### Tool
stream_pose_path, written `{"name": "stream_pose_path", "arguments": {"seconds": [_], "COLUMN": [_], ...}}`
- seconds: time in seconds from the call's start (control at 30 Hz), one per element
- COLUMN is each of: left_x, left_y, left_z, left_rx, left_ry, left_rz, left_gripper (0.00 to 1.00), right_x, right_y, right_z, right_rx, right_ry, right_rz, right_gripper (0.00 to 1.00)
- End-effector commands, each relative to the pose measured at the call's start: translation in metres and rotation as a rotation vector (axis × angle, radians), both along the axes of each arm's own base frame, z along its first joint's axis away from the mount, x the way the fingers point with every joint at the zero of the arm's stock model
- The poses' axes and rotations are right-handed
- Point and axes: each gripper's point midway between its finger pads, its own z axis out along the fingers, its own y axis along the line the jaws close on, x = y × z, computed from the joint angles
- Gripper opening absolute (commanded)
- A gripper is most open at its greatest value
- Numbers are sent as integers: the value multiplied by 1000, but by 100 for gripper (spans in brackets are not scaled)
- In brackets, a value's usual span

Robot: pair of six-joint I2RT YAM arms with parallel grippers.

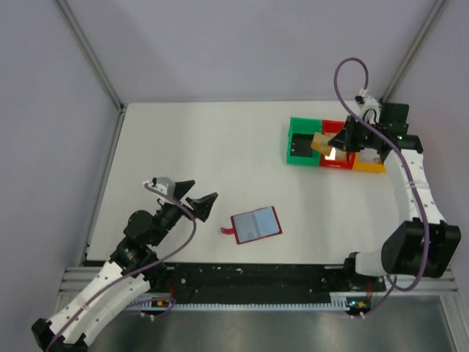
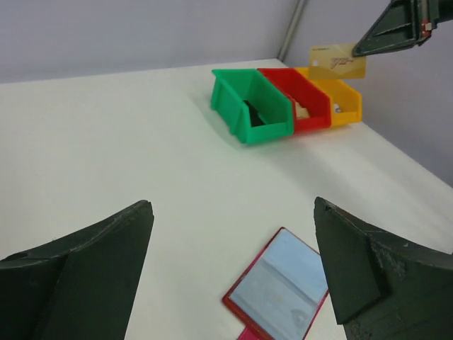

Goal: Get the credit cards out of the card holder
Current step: Place the credit card in the storage box.

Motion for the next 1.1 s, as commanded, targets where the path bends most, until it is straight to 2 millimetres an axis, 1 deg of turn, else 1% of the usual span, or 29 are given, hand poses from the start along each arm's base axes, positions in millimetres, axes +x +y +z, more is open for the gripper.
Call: {"name": "stream_pose_path", "arguments": {"seconds": [0.0,0.03,0.13,0.2,0.3,0.4,0.43,0.53,0.67,0.77,0.9,1.07], "left_x": [7,7,9,9,10,10,8,7,7,8,10,12], "left_y": [23,24,21,17,10,4,-2,-9,-15,-18,-20,-21], "left_z": [-34,-41,-43,-44,-47,-48,-48,-46,-46,-45,-46,-45], "left_rx": [115,139,173,193,226,253,262,271,292,301,315,318], "left_ry": [90,115,129,132,141,141,141,135,139,139,140,139], "left_rz": [121,124,112,92,59,24,-11,-50,-84,-92,-101,-98], "left_gripper": [99,99,99,99,99,99,99,99,99,99,99,99], "right_x": [35,42,57,65,75,83,87,94,95,97,100,101], "right_y": [-65,-73,-96,-107,-114,-112,-112,-109,-109,-109,-100,-97], "right_z": [-12,-13,-20,-25,-34,-47,-49,-58,-76,-91,-101,-115], "right_rx": [-168,-188,-251,-257,-257,-248,-248,-238,-247,-244,-196,-173], "right_ry": [20,22,37,46,61,90,90,98,129,156,164,200], "right_rz": [-189,-207,-241,-241,-200,-131,-113,-58,-9,20,82,104], "right_gripper": [0,0,0,0,0,0,0,0,0,0,0,0]}}
